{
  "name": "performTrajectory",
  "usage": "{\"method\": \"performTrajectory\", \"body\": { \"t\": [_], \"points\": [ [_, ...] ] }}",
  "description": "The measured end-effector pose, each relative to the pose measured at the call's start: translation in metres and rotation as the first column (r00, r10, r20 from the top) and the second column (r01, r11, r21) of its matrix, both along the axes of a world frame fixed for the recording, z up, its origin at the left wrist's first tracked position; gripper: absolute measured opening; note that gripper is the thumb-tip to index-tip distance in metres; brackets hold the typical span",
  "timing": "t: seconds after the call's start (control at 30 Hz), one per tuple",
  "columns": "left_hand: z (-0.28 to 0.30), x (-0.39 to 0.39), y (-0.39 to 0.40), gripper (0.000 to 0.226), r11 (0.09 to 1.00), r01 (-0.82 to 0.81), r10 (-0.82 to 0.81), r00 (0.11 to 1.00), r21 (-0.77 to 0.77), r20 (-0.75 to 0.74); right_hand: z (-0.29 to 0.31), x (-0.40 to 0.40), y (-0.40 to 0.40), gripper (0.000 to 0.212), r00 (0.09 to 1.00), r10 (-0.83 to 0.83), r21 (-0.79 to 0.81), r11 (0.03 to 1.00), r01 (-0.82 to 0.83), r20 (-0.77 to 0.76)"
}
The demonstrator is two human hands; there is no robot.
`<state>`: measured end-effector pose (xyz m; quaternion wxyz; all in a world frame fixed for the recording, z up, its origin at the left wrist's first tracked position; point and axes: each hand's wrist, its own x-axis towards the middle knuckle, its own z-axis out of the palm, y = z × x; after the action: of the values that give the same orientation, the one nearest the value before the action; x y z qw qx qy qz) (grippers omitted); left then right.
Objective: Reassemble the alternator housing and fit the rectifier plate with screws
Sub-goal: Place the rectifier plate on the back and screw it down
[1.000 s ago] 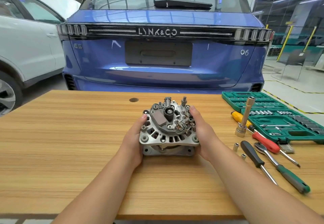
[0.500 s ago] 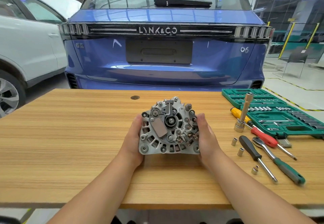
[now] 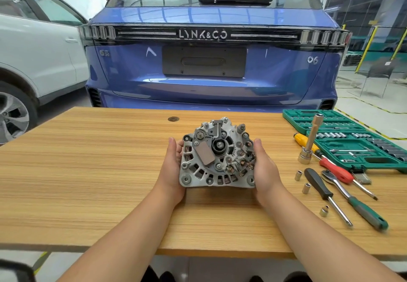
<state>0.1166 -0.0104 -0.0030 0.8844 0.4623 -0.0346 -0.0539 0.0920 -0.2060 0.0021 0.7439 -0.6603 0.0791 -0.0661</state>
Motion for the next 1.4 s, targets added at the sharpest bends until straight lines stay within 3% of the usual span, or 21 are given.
{"method": "performTrajectory", "body": {
  "t": [0.1, 0.17, 0.33, 0.43, 0.53, 0.67, 0.77, 0.83, 1.0, 1.1, 1.4],
  "points": [
    [-0.002, 0.002, 0.001, 0.062, 1.0, 0.004, -0.004, 1.0, 0.003, 0.001, 0.002, 0.001, 0.001, 0.082, 1.0, 0.001, 0.004, 1.0, -0.001, -0.003],
    [-0.003, 0.003, 0.001, 0.063, 1.0, 0.009, -0.009, 1.0, -0.002, 0.007, 0.004, 0.0, 0.002, 0.091, 1.0, -0.002, -0.005, 1.0, 0.002, 0.002],
    [-0.005, 0.004, 0.002, 0.061, 0.999, 0.033, -0.032, 0.999, -0.026, 0.015, 0.003, 0.0, 0.001, 0.071, 1.0, -0.019, 0.007, 1.0, 0.019, -0.001],
    [-0.004, 0.003, 0.002, 0.061, 1.0, 0.026, -0.026, 1.0, -0.017, 0.008, 0.005, 0.0, 0.002, 0.044, 1.0, -0.011, 0.015, 1.0, 0.011, -0.002],
    [-0.004, 0.004, 0.002, 0.06, 1.0, 0.02, -0.02, 1.0, -0.01, -0.001, 0.002, 0.003, 0.001, 0.032, 1.0, -0.025, 0.003, 1.0, 0.025, -0.004],
    [-0.004, 0.005, 0.002, 0.057, 0.999, 0.028, -0.028, 1.0, -0.016, -0.011, 0.001, 0.007, -0.001, 0.043, 0.999, -0.026, 0.013, 1.0, 0.026, -0.026],
    [-0.004, 0.006, 0.002, 0.06, 1.0, 0.018, -0.018, 1.0, -0.024, -0.011, 0.001, 0.012, -0.001, 0.073, 0.999, -0.006, 0.023, 1.0, 0.007, -0.05],
    [-0.005, 0.007, 0.003, 0.059, 0.999, 0.014, -0.014, 1.0, -0.033, -0.016, 0.001, 0.014, -0.002, 0.081, 0.998, -0.013, 0.021, 1.0, 0.015, -0.06],
    [-0.005, 0.009, 0.002, 0.067, 0.999, 0.02, -0.022, 0.999, -0.048, -0.039, 0.002, 0.019, -0.004, 0.08, 0.996, -0.028, 0.015, 0.999, 0.029, -0.087],
    [-0.005, 0.009, 0.003, 0.07, 0.998, 0.022, -0.024, 0.999, -0.06, -0.044, 0.003, 0.023, -0.004, 0.068, 0.997, -0.011, 0.019, 1.0, 0.013, -0.079],
    [-0.004, 0.009, 0.006, 0.061, 0.999, 0.04, -0.038, 0.998, 0.033, -0.043, 0.007, 0.035, -0.007, 0.055, 0.989, 0.028, 0.001, 1.0, -0.029, -0.148]
  ]
}}
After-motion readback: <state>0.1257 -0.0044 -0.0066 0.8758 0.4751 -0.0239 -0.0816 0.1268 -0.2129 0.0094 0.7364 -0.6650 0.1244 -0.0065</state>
